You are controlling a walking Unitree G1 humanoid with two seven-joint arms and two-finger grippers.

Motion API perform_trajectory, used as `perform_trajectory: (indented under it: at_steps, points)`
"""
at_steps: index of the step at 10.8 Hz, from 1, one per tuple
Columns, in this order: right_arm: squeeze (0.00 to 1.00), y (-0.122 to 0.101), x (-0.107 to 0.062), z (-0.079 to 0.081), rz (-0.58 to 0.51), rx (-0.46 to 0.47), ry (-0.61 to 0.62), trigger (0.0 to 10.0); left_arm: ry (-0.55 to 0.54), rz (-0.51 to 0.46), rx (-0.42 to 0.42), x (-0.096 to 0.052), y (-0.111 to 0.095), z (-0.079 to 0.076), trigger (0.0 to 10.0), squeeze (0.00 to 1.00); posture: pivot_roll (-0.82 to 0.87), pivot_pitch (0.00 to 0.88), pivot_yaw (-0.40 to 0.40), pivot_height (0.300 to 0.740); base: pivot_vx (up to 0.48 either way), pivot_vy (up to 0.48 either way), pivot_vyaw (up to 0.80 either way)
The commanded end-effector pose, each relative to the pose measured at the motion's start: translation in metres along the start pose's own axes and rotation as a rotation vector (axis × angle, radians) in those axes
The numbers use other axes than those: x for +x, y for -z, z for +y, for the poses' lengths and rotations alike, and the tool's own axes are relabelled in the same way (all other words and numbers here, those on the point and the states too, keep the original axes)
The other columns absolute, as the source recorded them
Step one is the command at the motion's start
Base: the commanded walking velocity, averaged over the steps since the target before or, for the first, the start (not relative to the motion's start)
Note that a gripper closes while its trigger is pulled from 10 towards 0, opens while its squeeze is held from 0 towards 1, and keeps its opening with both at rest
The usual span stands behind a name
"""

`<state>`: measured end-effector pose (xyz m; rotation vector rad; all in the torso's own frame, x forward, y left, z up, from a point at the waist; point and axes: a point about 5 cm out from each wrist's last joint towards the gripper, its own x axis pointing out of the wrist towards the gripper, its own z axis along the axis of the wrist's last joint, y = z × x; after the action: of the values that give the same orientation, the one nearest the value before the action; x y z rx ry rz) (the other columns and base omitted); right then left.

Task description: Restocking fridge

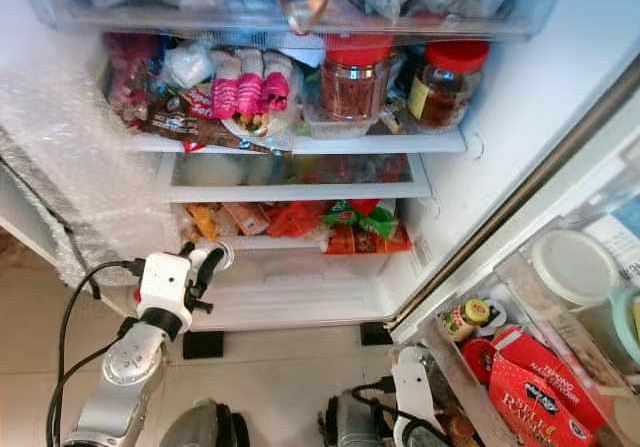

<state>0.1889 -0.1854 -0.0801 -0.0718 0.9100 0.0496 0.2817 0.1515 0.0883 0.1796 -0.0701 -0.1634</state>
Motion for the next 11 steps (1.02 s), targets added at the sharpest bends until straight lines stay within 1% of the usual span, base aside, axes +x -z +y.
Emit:
perform_trajectory:
  at_steps: [1, 3, 6, 8, 9, 10, 11]
  points:
    - [0.0, 0.029, -0.006, 0.003, 0.111, 0.002, -0.009, 10.0, 0.006, -0.009, 0.005, -0.002, 0.0, -0.002, 10.0, 0.0, -0.14, 0.203, -0.056, 0.643, 0.0, 0.0, 0.0]
    - [0.0, 0.028, -0.006, 0.003, 0.101, 0.004, -0.012, 10.0, 0.012, -0.016, 0.01, -0.001, -0.002, -0.003, 10.0, 0.0, -0.14, 0.2, -0.055, 0.629, 0.0, 0.0, 0.0]
    - [0.0, 0.029, -0.006, 0.003, 0.101, 0.003, -0.009, 10.0, 0.023, -0.037, 0.029, 0.002, -0.005, -0.005, 10.0, 0.0, -0.14, 0.191, -0.055, 0.629, 0.0, 0.0, 0.0]
    - [0.0, 0.029, -0.006, 0.003, 0.1, 0.003, -0.011, 10.0, 0.045, -0.075, 0.068, 0.005, -0.011, -0.006, 10.0, 0.0, -0.14, 0.186, -0.054, 0.629, 0.0, 0.0, 0.0]
    - [0.0, 0.029, -0.006, 0.003, 0.095, 0.002, -0.011, 10.0, 0.063, -0.119, 0.093, 0.007, -0.016, -0.008, 10.0, 0.0, -0.14, 0.184, -0.055, 0.629, 0.0, 0.0, 0.0]
    - [0.0, 0.029, -0.006, 0.003, 0.092, 0.003, -0.01, 10.0, 0.079, -0.139, 0.114, 0.012, -0.019, -0.01, 10.0, 0.0, -0.14, 0.188, -0.058, 0.629, 0.0, 0.0, 0.0]
    - [0.0, 0.029, -0.006, 0.003, 0.091, 0.004, -0.01, 10.0, 0.077, -0.138, 0.114, 0.015, -0.019, -0.01, 10.0, 0.0, -0.15, 0.194, -0.06, 0.629, 0.0, 0.0, 0.0]
